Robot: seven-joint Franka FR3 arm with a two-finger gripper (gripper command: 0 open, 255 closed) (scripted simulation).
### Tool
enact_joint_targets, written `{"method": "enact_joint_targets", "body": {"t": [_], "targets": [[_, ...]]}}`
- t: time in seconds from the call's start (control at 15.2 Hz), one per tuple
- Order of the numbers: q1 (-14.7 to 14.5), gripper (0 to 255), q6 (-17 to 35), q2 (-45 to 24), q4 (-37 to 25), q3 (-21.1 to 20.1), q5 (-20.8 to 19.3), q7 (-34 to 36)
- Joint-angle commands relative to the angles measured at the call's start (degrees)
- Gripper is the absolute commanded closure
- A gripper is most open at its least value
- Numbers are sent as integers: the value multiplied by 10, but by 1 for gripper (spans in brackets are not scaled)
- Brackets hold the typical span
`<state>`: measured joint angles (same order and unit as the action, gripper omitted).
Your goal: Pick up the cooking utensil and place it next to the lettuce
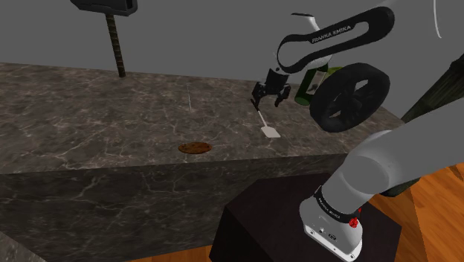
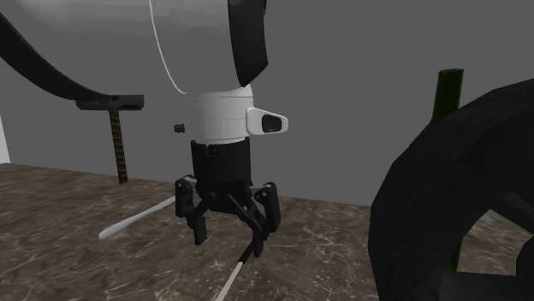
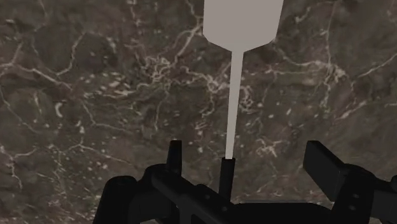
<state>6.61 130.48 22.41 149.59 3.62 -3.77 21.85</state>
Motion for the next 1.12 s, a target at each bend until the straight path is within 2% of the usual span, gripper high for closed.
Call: {"method": "enact_joint_targets", "body": {"t": [0.0, 0.46, 0.92, 0.99, 1.06], "targets": [[2, 0, 30, -24, 4, 1, 2, 10], [3, 0, 92, -65, 24, 3, 1, 10], [3, 0, 92, -65, 24, 3, 1, 10], [3, 255, 92, -65, 24, 3, 1, 10], [3, 255, 92, -65, 24, 3, 1, 10]]}}
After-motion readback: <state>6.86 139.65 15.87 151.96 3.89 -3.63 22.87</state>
